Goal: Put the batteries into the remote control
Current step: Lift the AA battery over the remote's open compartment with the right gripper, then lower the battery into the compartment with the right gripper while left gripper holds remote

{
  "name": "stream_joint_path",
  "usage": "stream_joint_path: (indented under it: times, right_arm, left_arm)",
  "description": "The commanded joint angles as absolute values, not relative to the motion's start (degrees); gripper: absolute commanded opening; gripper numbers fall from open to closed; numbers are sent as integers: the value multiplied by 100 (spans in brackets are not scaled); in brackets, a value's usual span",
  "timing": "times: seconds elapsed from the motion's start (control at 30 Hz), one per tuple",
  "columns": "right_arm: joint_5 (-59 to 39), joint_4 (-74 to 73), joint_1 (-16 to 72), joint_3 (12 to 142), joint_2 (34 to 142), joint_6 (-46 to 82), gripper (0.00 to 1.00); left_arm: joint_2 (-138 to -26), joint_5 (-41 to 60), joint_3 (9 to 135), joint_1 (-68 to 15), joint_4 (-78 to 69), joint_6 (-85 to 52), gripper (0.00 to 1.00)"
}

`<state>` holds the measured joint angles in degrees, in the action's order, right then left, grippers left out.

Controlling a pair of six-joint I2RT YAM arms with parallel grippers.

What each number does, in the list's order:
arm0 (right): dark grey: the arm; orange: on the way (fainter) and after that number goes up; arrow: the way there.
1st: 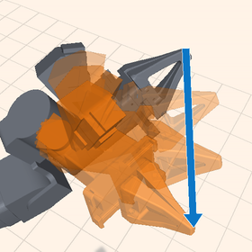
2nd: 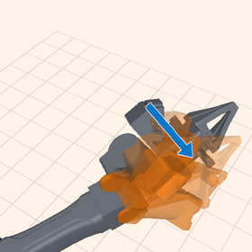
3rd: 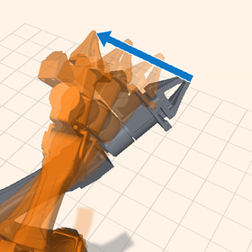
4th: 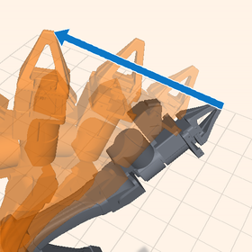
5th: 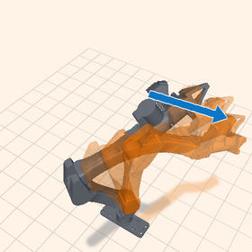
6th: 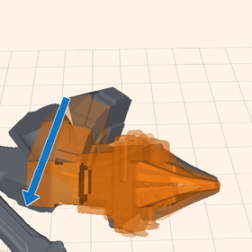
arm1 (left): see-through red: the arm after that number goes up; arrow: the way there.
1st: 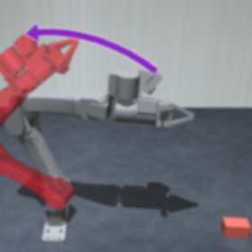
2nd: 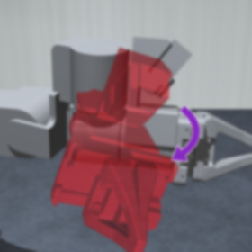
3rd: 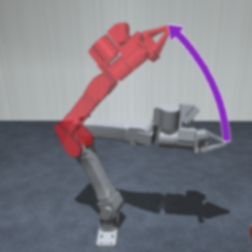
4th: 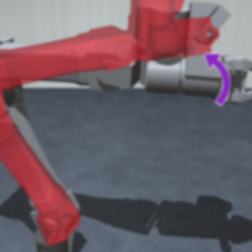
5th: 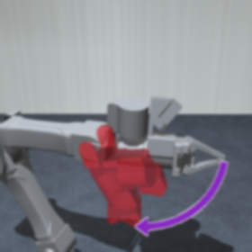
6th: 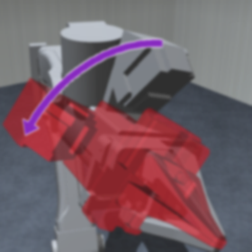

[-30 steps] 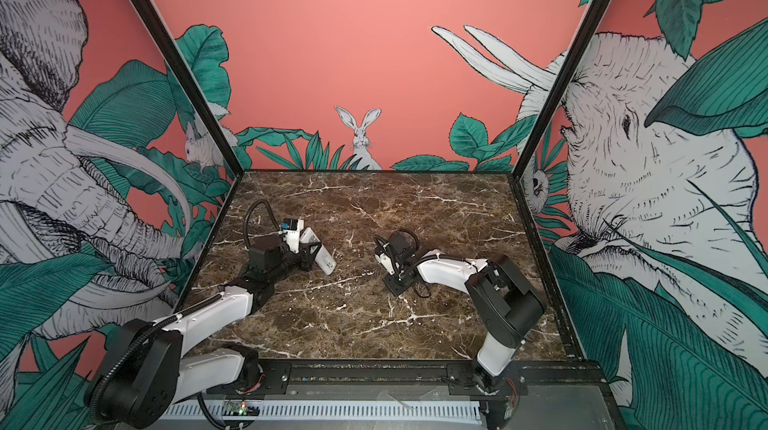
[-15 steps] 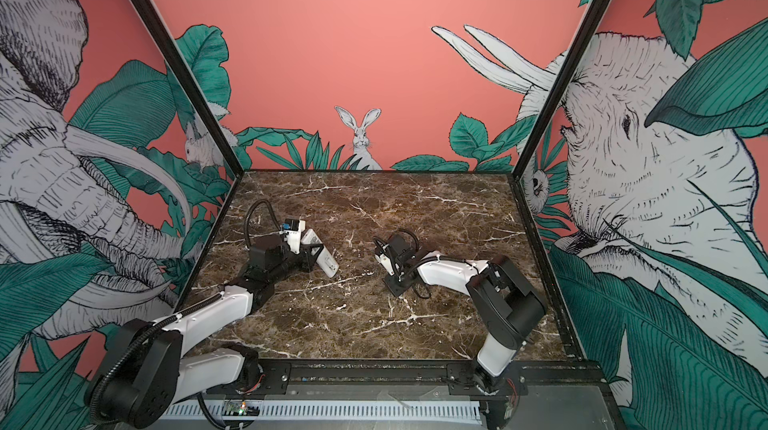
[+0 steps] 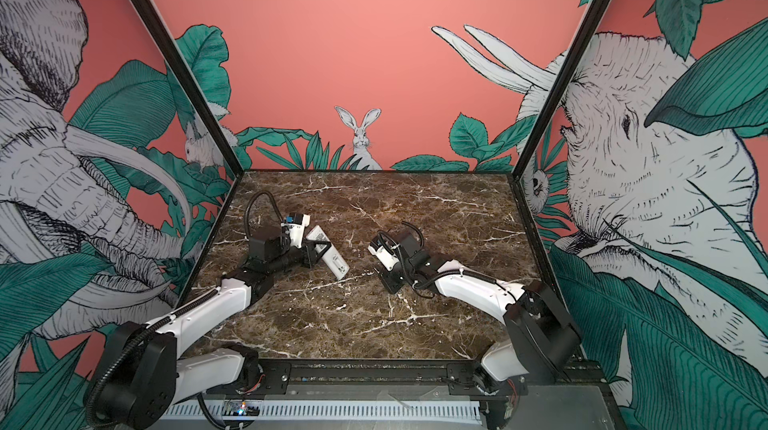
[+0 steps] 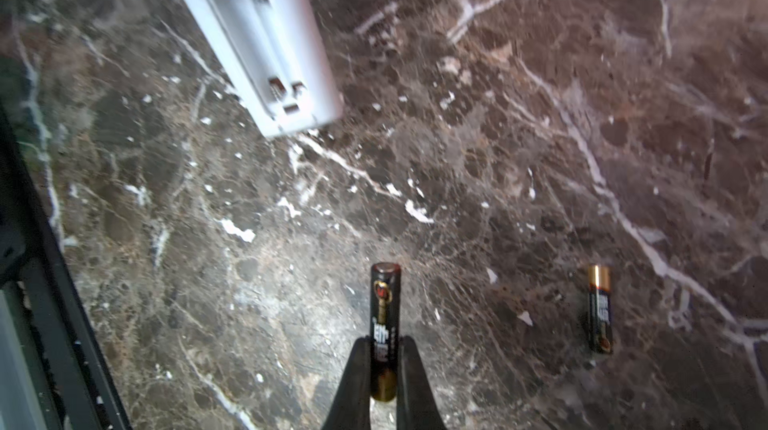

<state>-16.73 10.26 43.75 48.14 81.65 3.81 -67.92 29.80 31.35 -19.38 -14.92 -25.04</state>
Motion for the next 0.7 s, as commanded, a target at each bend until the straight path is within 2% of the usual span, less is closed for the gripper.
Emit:
stream_joint_path:
  times: [0.0, 0.2, 0.67]
  right_arm:
    - [-2025, 349, 4503, 4810, 7926, 601, 9]
    - [-2054, -33, 4628, 4922, 7874, 890, 9]
    - [-1905, 1373, 4781, 5947, 8376, 1128, 9]
  left_arm:
    - [-6919, 3873, 3485, -1878, -1607, -2947, 0]
    - [-7510, 4844, 3607, -1688, -2377, -3779, 1]
    - [-7975, 5285, 3797, -1515, -2542, -4318, 0]
